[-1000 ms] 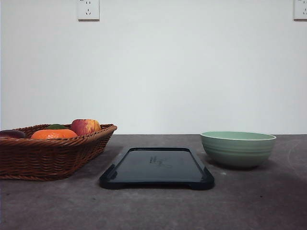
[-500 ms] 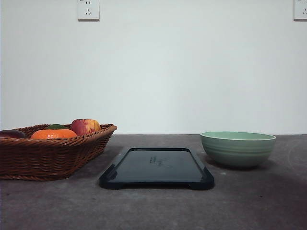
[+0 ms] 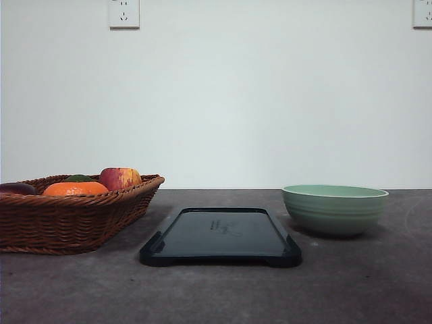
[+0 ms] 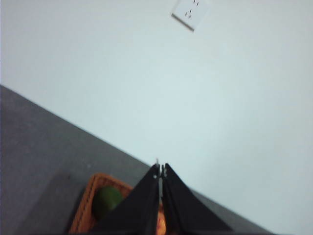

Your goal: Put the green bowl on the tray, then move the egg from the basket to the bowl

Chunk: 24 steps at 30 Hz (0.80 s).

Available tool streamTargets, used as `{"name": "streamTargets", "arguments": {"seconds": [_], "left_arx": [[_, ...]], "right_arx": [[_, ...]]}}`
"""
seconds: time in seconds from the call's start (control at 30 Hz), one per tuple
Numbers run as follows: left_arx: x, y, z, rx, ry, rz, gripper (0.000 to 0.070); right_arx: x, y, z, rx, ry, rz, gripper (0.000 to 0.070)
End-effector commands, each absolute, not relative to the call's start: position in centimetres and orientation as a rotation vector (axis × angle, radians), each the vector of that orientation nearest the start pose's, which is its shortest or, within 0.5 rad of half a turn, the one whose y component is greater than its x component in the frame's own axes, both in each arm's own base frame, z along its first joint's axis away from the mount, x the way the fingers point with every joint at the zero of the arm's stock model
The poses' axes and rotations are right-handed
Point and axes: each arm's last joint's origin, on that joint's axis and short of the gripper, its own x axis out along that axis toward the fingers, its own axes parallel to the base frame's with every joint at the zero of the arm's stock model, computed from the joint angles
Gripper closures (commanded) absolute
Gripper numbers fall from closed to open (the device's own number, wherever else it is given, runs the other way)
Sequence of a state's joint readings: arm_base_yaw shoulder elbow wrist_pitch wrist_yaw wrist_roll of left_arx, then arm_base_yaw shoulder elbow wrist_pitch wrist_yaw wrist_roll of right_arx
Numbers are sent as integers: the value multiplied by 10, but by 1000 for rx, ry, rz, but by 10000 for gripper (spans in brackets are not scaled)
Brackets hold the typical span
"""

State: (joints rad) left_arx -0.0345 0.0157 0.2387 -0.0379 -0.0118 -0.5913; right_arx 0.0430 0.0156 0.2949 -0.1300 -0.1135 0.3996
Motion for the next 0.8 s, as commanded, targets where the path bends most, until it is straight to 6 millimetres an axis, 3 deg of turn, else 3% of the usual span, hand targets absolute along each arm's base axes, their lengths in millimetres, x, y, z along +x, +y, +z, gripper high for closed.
{"name": "streamTargets", "arguments": {"seconds": [0.0,0.3,0.5,0.77], "left_arx": [[71,-3,254,-565,-142,-88,700],[70,-9,311,-426,117,-245,700],[91,-13,320,-345,298,-328,700],[116,-20,321,-147,432,-451,700]], "right_arx": [[66,6,258,399,-86,191,693],[71,11,294,345,84,301,693],[90,16,296,271,212,445,693],[110,23,282,89,362,550,693]]}}
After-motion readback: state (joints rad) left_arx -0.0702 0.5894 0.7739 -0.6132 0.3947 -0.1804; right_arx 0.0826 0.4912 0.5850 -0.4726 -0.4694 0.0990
